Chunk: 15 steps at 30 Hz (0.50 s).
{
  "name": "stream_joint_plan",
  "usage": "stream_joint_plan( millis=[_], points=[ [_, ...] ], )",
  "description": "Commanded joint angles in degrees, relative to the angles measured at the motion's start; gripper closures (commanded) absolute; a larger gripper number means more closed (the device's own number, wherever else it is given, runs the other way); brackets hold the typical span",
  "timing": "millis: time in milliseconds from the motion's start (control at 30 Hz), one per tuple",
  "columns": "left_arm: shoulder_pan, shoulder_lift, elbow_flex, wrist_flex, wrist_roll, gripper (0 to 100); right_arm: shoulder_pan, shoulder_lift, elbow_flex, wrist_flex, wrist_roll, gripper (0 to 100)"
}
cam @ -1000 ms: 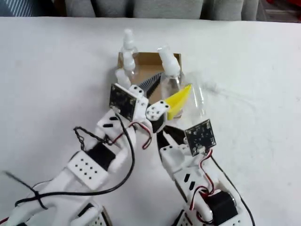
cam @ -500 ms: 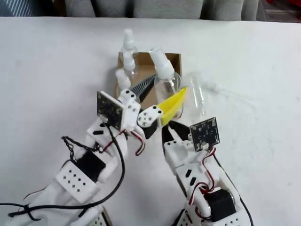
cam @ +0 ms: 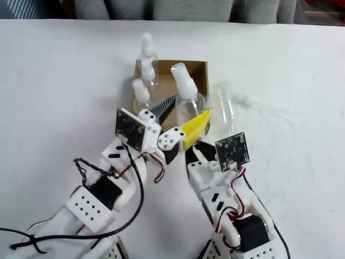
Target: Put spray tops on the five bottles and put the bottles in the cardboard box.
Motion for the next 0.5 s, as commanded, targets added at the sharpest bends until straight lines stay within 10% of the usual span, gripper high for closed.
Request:
stream_joint_plan(
  millis=[0, 467],
  points=[
    [0.84, -2.59, -0.09, 0.26, 0.53, 98, 2.95, -0.75, -0.70, -2.24, -0.53, 98.1],
    [2.15, -11.65, 0.70, 10.90, 0.53, 98, 3.12, -0.75, -0.62, -2.33, -0.53, 98.1]
  ],
)
